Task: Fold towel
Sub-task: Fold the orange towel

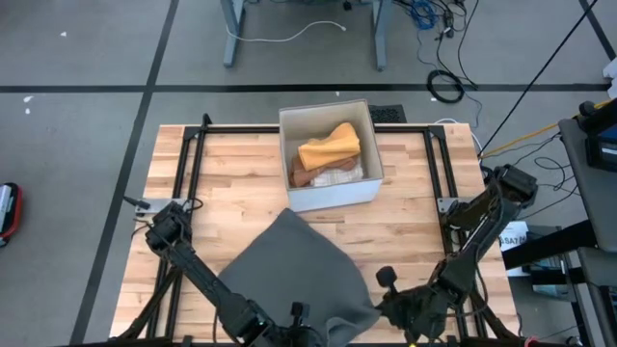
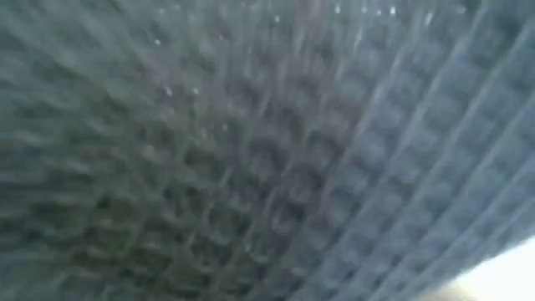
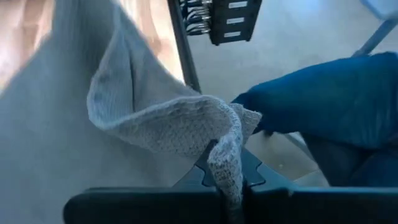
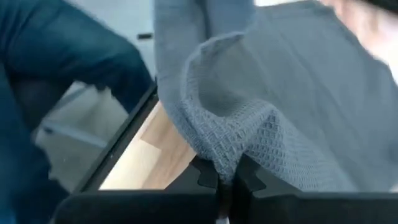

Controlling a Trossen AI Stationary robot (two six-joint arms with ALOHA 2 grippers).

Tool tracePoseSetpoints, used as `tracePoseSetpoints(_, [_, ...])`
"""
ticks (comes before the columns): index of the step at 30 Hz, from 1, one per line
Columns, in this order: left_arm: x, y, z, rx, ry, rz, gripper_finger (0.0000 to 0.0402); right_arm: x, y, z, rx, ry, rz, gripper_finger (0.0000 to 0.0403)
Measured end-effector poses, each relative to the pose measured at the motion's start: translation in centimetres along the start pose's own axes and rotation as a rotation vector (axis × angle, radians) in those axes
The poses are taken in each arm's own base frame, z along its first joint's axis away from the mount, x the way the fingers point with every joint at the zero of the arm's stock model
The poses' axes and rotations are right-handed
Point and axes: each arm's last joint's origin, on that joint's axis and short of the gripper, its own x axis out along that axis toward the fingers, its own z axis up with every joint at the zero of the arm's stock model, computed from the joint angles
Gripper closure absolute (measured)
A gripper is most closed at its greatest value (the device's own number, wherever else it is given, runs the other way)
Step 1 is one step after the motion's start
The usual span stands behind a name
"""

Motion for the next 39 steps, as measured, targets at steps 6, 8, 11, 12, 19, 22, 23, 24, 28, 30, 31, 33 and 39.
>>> tracePoseSetpoints(6, [-0.8, -1.6, -1.0, -0.04, 0.007, 0.047, 0.0401, 0.0, -1.7, 1.6, -0.159, 0.106, 0.051, 0.0403])
tracePoseSetpoints(8, [-1.2, -2.1, -1.5, -0.03, -0.004, 0.103, 0.0401, 0.4, -2.8, 1.3, -0.156, 0.175, 0.072, 0.0403])
tracePoseSetpoints(11, [-1.9, -2.9, -2.5, -0.031, -0.018, 0.208, 0.0401, 1.2, -4.3, 1.0, -0.141, 0.251, 0.084, 0.0403])
tracePoseSetpoints(12, [-2.2, -3.2, -2.8, -0.043, -0.019, 0.231, 0.0401, 1.4, -4.7, 1.0, -0.147, 0.259, 0.084, 0.0403])
tracePoseSetpoints(19, [-3.8, -4.8, -4.7, -0.17, -0.072, 0.35, 0.0401, 2.6, -7.0, 2.2, -0.243, 0.174, 0.176, 0.0403])
tracePoseSetpoints(22, [-4.4, -5.6, -5.1, -0.201, -0.111, 0.362, 0.0401, 3.3, -8.6, 2.8, -0.293, 0.128, 0.176, 0.0403])
tracePoseSetpoints(23, [-4.4, -5.8, -5.3, -0.215, -0.117, 0.365, 0.0401, 3.5, -9.2, 2.9, -0.307, 0.121, 0.167, 0.0403])
tracePoseSetpoints(24, [-4.4, -6.0, -5.5, -0.228, -0.12, 0.366, 0.0401, 3.7, -9.9, 2.9, -0.319, 0.121, 0.166, 0.0403])
tracePoseSetpoints(28, [-3.4, -6.2, -7.0, -0.266, -0.084, 0.387, 0.0401, 4.9, -12.3, 2.7, -0.33, 0.141, 0.148, 0.0403])
tracePoseSetpoints(30, [-3.0, -6.3, -7.7, -0.281, -0.049, 0.397, 0.0401, 5.6, -13.2, 2.5, -0.336, 0.146, 0.153, 0.0403])
tracePoseSetpoints(31, [-2.8, -6.2, -8.1, -0.287, -0.037, 0.405, 0.0401, 6.0, -13.6, 2.3, -0.34, 0.155, 0.163, 0.0403])
tracePoseSetpoints(33, [-3.0, -6.3, -8.6, -0.292, -0.018, 0.418, 0.0401, 6.9, -14.0, 2.1, -0.359, 0.144, 0.177, 0.0403])
tracePoseSetpoints(39, [-3.9, -6.9, -9.6, -0.282, 0.01, 0.438, 0.0401, 9.1, -14.4, 1.9, -0.487, 0.064, 0.187, 0.0403])
